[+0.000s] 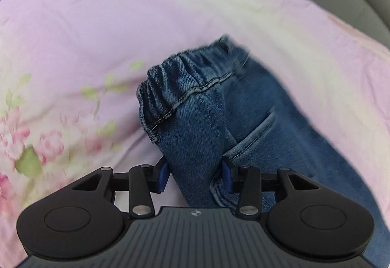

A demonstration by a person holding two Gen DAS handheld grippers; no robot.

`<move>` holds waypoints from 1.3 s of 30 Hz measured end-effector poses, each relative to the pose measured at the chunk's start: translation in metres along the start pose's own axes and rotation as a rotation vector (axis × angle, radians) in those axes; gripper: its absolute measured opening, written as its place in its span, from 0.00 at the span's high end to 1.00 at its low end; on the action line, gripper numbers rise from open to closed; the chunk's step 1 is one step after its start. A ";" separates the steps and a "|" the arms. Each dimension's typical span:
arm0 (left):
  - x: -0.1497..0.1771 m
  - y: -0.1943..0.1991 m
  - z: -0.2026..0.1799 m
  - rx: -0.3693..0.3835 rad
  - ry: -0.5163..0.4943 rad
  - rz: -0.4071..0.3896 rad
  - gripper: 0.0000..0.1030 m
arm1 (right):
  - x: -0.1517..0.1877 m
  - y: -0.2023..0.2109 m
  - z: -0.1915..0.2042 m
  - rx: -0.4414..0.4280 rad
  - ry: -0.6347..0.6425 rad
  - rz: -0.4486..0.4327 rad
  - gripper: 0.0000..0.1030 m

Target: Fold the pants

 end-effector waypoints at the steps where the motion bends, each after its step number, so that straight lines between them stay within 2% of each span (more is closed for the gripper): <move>1: 0.005 -0.004 0.004 0.005 -0.012 -0.008 0.51 | 0.006 -0.008 -0.005 0.000 -0.011 0.010 0.96; 4: 0.009 -0.008 0.008 0.021 -0.035 -0.010 0.46 | 0.014 -0.022 -0.009 -0.007 0.006 0.014 0.95; 7: 0.006 0.002 0.003 -0.005 -0.070 -0.004 0.34 | 0.015 -0.026 -0.008 -0.002 -0.010 0.020 0.95; 8: 0.006 0.011 0.000 -0.028 -0.097 -0.027 0.32 | 0.014 -0.026 -0.008 -0.003 -0.009 0.022 0.95; 10: 0.015 0.030 -0.011 -0.094 -0.219 -0.100 0.34 | 0.014 -0.024 -0.007 -0.006 0.004 0.022 0.94; 11: 0.023 0.040 -0.018 -0.096 -0.273 -0.128 0.35 | 0.014 -0.023 -0.007 -0.009 0.010 0.023 0.94; 12: 0.035 0.051 -0.026 -0.071 -0.325 -0.127 0.36 | 0.013 -0.023 -0.007 -0.010 0.016 0.024 0.94; 16: 0.098 0.074 -0.060 0.071 -0.473 -0.018 0.40 | 0.011 -0.020 -0.004 -0.006 0.036 0.022 0.93; 18: 0.138 0.079 -0.070 0.113 -0.598 0.028 0.41 | 0.009 -0.018 -0.002 -0.005 0.050 0.020 0.93; 21: 0.194 0.073 -0.079 0.122 -0.786 0.072 0.41 | 0.007 -0.016 0.000 -0.007 0.065 0.020 0.93; 23: 0.221 0.065 -0.081 0.095 -0.880 0.049 0.41 | 0.007 -0.014 0.001 -0.009 0.080 0.019 0.93; 26: 0.236 0.047 -0.088 0.097 -0.868 0.044 0.41 | 0.007 -0.013 0.002 -0.012 0.094 0.015 0.93; 30: 0.248 0.031 -0.098 0.064 -0.899 -0.019 0.42 | 0.007 -0.011 0.001 -0.024 0.102 0.012 0.93; 31: 0.248 0.030 -0.100 0.062 -0.895 -0.038 0.46 | 0.007 -0.011 0.002 -0.026 0.106 0.012 0.93; 33: 0.248 0.041 -0.102 0.091 -0.871 -0.070 0.73 | 0.007 -0.011 0.002 -0.027 0.113 0.012 0.93; 36: 0.238 0.066 -0.107 0.137 -0.800 -0.118 0.84 | 0.005 -0.010 0.003 -0.026 0.120 0.011 0.93; 39: 0.227 0.082 -0.113 0.104 -0.710 -0.041 0.86 | 0.004 -0.009 0.006 -0.012 0.136 0.010 0.93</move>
Point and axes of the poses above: each gripper's, at about its wrist camera, not at the fingertips, and y roughly against the way its jaws point, z to its left, x to its underside, the point moved 5 cm from there along -y, roughly the way its jaws point, and after that the axes turned 13 degrees about y, right-handed, at the moved point
